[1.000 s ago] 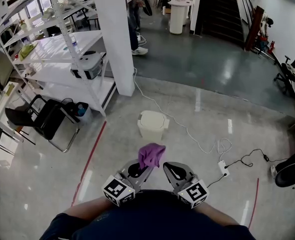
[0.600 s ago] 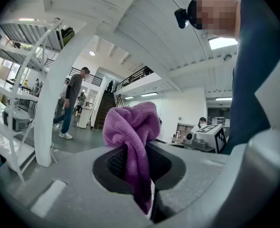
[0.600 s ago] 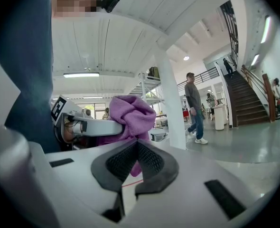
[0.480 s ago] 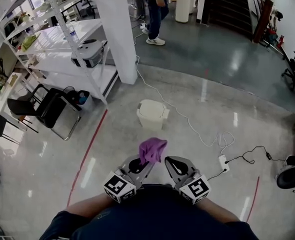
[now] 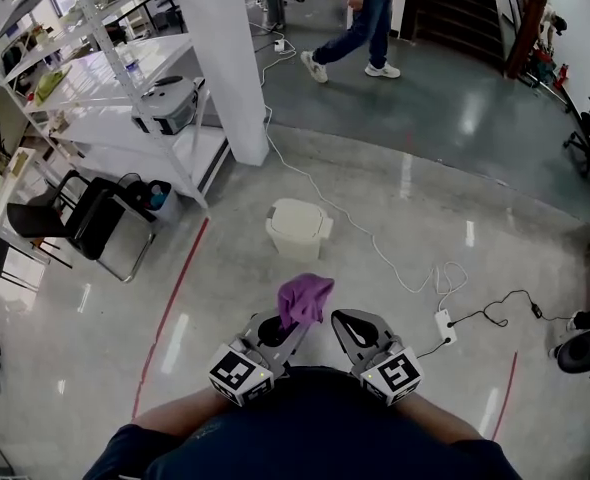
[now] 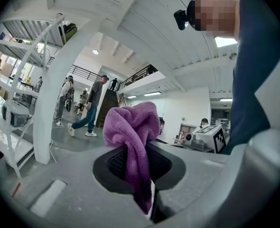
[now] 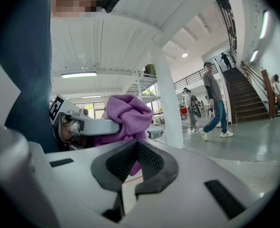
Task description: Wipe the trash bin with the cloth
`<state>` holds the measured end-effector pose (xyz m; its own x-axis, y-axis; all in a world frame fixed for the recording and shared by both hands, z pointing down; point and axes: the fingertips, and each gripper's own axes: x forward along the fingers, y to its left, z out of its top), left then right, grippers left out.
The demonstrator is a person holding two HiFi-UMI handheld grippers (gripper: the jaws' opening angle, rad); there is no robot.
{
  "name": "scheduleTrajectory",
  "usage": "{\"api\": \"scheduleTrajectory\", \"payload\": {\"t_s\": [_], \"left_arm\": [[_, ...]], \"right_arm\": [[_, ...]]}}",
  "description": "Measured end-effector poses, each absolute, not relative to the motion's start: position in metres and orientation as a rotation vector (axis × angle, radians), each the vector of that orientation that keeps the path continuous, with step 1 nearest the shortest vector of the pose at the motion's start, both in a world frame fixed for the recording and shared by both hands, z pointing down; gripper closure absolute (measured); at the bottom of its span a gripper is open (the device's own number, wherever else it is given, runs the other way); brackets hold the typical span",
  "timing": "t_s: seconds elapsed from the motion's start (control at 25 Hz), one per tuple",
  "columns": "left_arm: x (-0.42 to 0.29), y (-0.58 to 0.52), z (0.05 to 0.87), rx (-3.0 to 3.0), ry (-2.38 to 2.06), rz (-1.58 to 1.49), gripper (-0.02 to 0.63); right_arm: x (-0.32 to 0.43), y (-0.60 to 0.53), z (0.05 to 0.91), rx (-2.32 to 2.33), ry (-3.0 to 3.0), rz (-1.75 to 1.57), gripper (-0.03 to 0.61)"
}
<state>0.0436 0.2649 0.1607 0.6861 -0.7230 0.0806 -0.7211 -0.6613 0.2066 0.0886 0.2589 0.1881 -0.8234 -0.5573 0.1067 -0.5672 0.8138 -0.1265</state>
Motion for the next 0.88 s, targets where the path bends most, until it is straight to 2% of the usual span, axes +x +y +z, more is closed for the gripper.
{"api": "scheduleTrajectory", "payload": {"t_s": [0.88], "left_arm": [[-0.132, 0.055, 0.156, 2.758, -0.914, -0.087, 0.569]], "right_arm": [[-0.061, 0.065, 0.163, 1.268, -2.729, 0.124, 0.569]]}}
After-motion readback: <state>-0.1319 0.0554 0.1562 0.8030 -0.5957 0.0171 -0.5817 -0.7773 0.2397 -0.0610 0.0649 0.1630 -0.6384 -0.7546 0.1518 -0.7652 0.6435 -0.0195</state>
